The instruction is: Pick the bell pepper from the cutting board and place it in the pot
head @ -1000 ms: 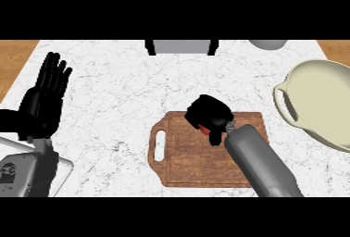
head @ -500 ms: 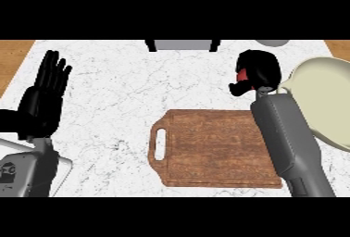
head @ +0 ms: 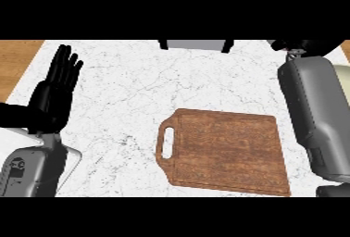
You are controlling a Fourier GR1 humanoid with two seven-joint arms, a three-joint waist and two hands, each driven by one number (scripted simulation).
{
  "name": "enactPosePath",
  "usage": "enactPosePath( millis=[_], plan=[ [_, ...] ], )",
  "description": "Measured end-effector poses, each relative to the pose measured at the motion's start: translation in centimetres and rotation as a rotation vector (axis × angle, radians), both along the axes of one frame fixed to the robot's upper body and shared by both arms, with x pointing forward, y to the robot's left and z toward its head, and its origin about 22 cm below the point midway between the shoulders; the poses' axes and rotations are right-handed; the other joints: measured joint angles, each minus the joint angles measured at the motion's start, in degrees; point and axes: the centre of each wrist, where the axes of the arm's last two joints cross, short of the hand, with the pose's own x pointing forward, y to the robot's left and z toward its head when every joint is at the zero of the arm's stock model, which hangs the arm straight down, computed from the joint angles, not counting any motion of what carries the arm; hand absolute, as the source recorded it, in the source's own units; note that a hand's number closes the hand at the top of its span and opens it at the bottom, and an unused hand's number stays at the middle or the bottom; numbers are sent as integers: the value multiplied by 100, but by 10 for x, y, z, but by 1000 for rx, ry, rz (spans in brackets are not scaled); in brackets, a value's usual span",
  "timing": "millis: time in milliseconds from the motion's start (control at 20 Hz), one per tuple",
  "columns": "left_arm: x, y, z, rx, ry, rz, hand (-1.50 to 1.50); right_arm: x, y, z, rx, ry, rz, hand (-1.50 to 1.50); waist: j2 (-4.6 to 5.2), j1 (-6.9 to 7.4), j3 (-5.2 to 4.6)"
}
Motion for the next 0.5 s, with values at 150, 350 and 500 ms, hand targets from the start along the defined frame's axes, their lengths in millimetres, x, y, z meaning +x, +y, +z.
enactPosePath(
  millis=[150,350,500],
  plan=[
    [2,-5,-2,-2,8,-5,0,6,1,14,-72,-48,-117,150,-20,6,6],
    [-2,-3,-8,0,16,5,0,12,-5,19,-133,-54,-216,150,-61,-28,13],
    [-2,-4,-6,-1,23,12,0,12,-10,12,-129,-30,-262,150,-107,-130,20]
  ],
)
